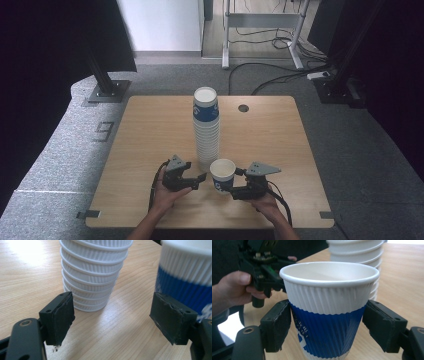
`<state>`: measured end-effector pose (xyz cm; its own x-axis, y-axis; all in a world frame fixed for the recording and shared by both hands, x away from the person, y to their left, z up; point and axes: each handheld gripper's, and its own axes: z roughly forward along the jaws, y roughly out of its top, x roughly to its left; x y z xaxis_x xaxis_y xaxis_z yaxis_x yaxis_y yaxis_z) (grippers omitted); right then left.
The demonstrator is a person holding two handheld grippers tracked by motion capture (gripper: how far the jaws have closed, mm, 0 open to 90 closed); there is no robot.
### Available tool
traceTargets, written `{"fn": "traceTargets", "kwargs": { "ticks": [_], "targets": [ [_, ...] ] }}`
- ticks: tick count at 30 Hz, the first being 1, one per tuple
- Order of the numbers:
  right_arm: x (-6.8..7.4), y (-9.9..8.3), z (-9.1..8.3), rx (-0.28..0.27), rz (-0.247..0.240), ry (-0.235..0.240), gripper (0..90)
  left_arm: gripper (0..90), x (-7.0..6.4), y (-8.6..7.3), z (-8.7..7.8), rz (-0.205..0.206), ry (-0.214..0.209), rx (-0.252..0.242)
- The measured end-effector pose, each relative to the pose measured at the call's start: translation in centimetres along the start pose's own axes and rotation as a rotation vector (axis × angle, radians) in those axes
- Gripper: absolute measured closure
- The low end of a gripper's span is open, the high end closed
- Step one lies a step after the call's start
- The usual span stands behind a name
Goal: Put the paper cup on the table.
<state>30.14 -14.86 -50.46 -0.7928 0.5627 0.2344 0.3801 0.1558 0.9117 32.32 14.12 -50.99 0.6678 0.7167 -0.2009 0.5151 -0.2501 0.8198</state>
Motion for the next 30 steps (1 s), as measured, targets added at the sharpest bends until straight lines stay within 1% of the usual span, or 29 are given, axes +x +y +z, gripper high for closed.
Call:
{"fn": "traceTargets", "kwargs": {
  "ticks": [7,10,12,13,16,22,26,27,28,29,30],
  "targets": [
    [-1.4,0.2,-1.7,-0.051,0.016,-0.069,23.2,19.5,0.2,-0.2,0.2,0.013,0.017,0.016],
    [-2.1,0.2,-2.6,-0.071,0.022,-0.114,23.2,19.6,0.1,-0.3,0.3,0.028,0.026,0.028],
    [-2.6,0.2,-3.1,-0.084,0.025,-0.153,23.2,19.6,0.1,-0.4,0.5,0.034,0.027,0.036],
    [-3.0,0.1,-3.4,-0.088,0.028,-0.173,23.2,19.6,0.1,-0.4,0.5,0.038,0.033,0.042],
    [-4.2,-0.2,-4.1,-0.099,0.047,-0.227,23.2,19.7,0.1,-0.5,0.6,0.046,0.032,0.052],
    [-6.2,-1.1,-4.8,-0.09,0.082,-0.328,23.2,19.7,0.1,-0.5,0.6,0.047,0.032,0.052],
    [-7.2,-1.6,-4.7,-0.064,0.084,-0.396,23.2,19.8,0.1,-0.6,0.8,0.05,0.031,0.06],
    [-7.6,-1.9,-4.7,-0.049,0.087,-0.425,23.2,19.7,0.1,-0.6,0.8,0.051,0.029,0.062],
    [-7.9,-2.0,-4.6,-0.044,0.089,-0.437,23.1,19.7,0.1,-0.6,0.8,0.051,0.029,0.062],
    [-7.9,-2.0,-4.6,-0.044,0.089,-0.437,23.1,19.7,0.1,-0.6,0.9,0.051,0.028,0.062],
    [-8.1,-2.2,-4.6,-0.036,0.088,-0.451,23.1,19.7,0.1,-0.6,0.9,0.052,0.026,0.063]
  ]
}}
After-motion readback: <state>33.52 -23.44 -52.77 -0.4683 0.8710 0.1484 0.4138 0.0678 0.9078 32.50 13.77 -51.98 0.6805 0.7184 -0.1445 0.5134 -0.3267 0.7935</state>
